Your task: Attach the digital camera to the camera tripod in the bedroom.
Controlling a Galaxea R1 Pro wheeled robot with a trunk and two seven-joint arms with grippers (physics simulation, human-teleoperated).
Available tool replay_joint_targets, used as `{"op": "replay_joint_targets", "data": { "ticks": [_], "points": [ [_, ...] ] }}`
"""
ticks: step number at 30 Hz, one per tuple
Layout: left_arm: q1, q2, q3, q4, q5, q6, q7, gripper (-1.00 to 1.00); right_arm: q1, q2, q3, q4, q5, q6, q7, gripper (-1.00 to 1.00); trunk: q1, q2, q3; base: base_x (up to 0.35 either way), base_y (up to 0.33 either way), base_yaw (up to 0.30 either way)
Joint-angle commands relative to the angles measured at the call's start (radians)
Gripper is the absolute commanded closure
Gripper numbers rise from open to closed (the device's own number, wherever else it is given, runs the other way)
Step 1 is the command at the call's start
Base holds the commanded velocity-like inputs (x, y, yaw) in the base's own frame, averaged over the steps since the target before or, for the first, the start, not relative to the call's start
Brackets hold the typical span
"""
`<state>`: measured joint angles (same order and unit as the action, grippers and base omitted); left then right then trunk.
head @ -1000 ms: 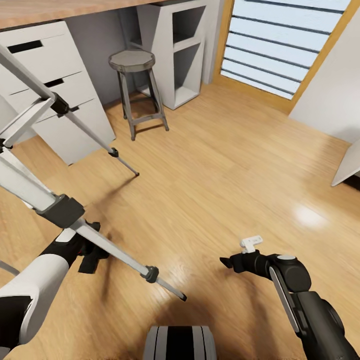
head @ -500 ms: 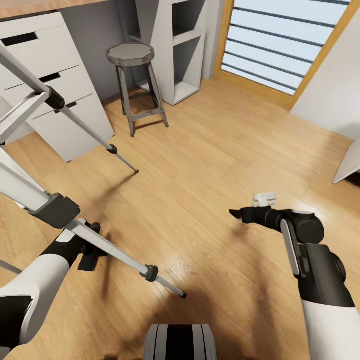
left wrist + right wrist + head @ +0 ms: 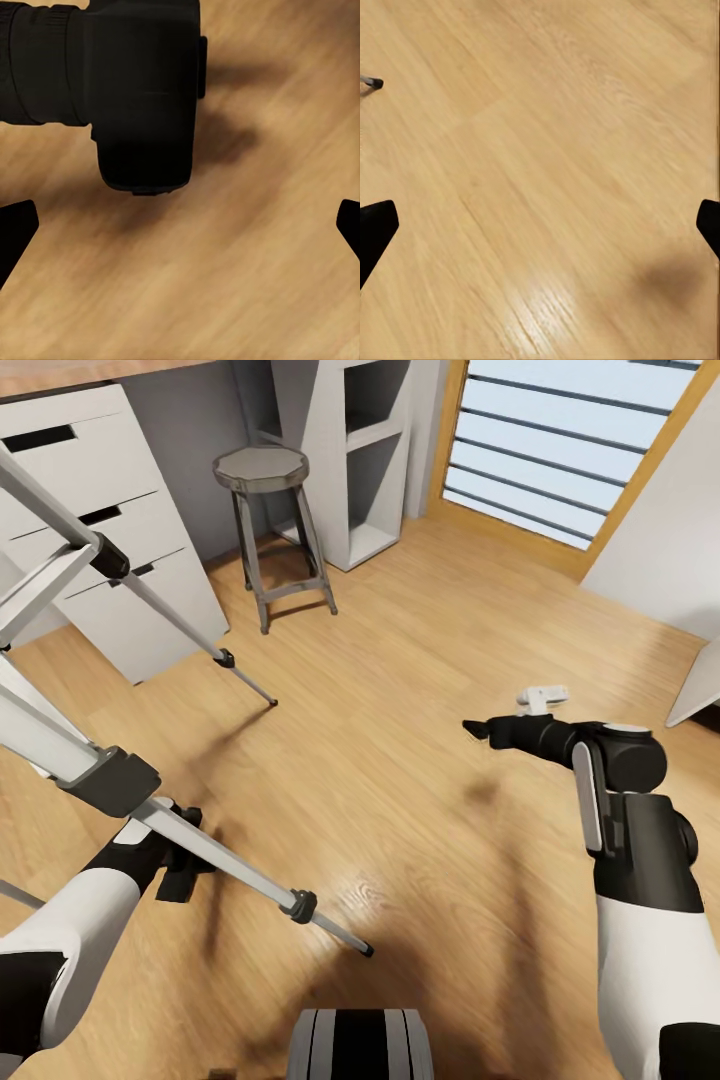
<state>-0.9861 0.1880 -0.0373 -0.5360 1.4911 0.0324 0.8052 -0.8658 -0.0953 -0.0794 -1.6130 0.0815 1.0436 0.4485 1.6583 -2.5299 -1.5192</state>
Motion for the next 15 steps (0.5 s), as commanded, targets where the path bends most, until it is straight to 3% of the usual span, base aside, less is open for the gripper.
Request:
{"op": "replay_joint_targets", "data": {
  "ticks": [1, 10, 15],
  "points": [
    [0.000, 0.001, -0.004, -0.002, 0.002, 0.003, 0.006, -1.00, -0.016, -0.001, -0.001, -0.001, 0.009, 0.004, 0.009, -1.00, 0.000, 0.000, -0.001, 0.000, 0.000, 0.000],
    [0.001, -0.002, -0.011, -0.001, -0.022, 0.003, 0.007, -1.00, -0.074, -0.010, -0.004, -0.001, 0.009, 0.004, 0.008, -1.00, 0.000, 0.000, -0.001, 0.000, 0.000, 0.000],
    [0.001, -0.004, -0.014, -0.001, -0.047, 0.003, 0.007, -1.00, -0.091, -0.027, -0.004, -0.001, 0.009, 0.004, 0.008, -1.00, 0.002, -0.001, -0.020, 0.000, 0.000, 0.000]
  ]
}}
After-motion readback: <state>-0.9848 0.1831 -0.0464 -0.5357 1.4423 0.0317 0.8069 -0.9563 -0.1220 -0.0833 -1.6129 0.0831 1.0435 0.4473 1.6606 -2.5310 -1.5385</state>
